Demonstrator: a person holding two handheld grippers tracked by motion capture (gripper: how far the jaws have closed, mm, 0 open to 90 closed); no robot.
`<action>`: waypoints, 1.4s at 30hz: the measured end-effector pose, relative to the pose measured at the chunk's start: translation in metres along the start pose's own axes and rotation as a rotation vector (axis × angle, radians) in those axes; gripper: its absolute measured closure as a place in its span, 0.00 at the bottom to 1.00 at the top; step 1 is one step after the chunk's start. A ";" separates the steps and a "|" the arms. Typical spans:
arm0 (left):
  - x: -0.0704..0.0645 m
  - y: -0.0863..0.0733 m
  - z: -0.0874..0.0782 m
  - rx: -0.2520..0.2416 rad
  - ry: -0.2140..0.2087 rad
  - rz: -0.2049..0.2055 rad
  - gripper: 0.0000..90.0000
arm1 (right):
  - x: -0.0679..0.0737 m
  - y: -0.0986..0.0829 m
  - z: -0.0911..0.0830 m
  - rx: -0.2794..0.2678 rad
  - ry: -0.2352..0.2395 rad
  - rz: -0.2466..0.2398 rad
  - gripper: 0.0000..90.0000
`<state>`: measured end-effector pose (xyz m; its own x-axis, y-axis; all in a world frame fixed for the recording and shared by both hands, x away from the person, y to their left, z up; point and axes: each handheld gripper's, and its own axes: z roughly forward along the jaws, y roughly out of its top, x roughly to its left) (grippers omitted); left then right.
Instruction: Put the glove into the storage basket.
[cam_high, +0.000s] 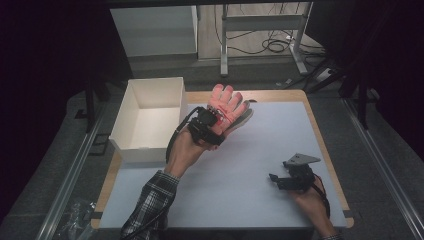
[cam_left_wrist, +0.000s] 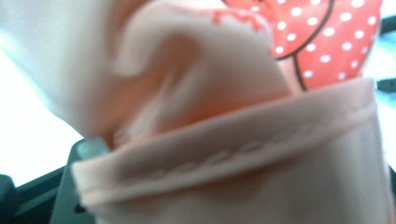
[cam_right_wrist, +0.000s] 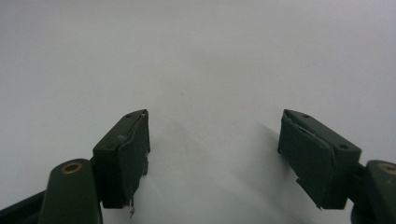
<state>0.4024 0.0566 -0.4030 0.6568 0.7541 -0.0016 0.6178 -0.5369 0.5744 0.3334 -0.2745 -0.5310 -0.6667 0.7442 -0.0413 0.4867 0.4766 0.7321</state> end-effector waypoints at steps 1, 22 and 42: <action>0.002 0.002 -0.002 0.001 0.005 -0.001 0.40 | 0.000 0.000 0.000 0.000 0.000 0.000 0.28; 0.067 0.006 -0.041 -0.036 0.153 -0.179 0.40 | 0.000 0.000 0.000 0.000 -0.001 0.000 0.28; 0.129 -0.036 -0.063 -0.033 0.281 -0.360 0.38 | 0.000 0.000 0.000 -0.002 -0.002 -0.003 0.28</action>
<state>0.4373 0.1970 -0.3722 0.2573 0.9662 0.0134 0.7684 -0.2130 0.6035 0.3335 -0.2745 -0.5311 -0.6669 0.7438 -0.0447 0.4840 0.4780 0.7330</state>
